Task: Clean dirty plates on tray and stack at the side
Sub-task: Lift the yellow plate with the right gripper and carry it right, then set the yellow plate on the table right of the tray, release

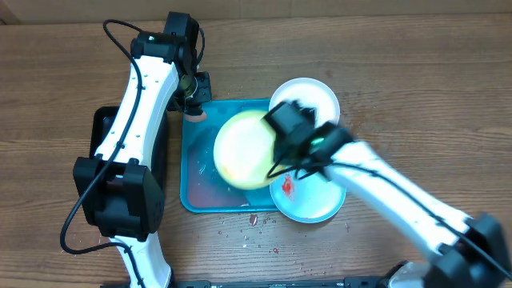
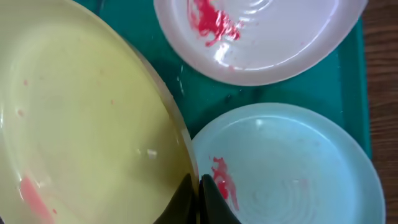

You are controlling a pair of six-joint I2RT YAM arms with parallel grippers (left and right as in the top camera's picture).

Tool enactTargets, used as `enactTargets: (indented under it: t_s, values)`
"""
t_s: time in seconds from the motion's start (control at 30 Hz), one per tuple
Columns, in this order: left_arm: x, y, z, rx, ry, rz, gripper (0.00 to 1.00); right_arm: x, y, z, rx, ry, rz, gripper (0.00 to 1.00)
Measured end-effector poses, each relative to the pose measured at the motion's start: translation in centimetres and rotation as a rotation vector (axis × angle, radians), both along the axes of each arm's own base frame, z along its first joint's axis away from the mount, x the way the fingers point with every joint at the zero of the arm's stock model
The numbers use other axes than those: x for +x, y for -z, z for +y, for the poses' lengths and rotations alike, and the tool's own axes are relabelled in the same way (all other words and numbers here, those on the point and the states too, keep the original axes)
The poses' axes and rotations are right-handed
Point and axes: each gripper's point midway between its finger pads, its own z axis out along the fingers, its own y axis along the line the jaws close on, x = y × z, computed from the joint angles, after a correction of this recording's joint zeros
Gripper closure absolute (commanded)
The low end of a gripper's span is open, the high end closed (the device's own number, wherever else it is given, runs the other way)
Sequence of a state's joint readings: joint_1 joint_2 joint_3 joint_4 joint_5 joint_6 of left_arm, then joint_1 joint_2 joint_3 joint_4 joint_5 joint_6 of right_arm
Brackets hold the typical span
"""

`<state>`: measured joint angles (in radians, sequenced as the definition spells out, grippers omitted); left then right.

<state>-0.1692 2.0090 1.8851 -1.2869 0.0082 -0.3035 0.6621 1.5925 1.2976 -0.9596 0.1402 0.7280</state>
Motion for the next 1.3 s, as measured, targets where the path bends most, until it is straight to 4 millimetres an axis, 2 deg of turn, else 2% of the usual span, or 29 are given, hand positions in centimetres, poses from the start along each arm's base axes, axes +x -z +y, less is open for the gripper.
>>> enactTargets:
  t_s: [0.07, 0.17, 0.3, 0.5, 0.77, 0.93, 1.0, 1.3]
  values:
    - [0.0, 0.0, 0.0, 0.0, 0.0, 0.0, 0.96, 0.8, -2.0, -1.9, 0.074, 0.059, -0.014, 0.96]
    - [0.0, 0.0, 0.0, 0.0, 0.0, 0.0, 0.96, 1.3, -4.7, -6.1, 0.137, 0.17, -0.038, 0.96]
    - [-0.2, 0.0, 0.0, 0.001, 0.0, 0.008, 0.96, 0.7, -5.8, -10.9, 0.141, 0.275, -0.02, 0.96]
    - [-0.3, 0.1, 0.0, 0.002, 0.0, 0.012, 0.96, 0.8, -4.8, -17.3, 0.124, 0.437, 0.024, 0.96]
    - [-0.3, 0.1, 0.0, 0.002, 0.0, 0.012, 0.96, -1.8, 0.5, -25.0, 0.117, 0.677, 0.127, 0.96]
    - [-0.3, 0.1, 0.0, 0.002, 0.0, 0.011, 0.96, -2.6, 3.1, -28.2, 0.166, 0.773, 0.121, 0.96]
    - [-0.2, 0.0, 0.0, 0.002, 0.0, 0.009, 0.96, -3.1, 4.1, -28.9, 0.174, 0.798, 0.128, 0.96]
    - [-0.1, 0.0, 0.0, 0.001, 0.0, 0.006, 0.96, -3.9, 8.3, -28.8, 0.192, 0.796, 0.143, 0.96]
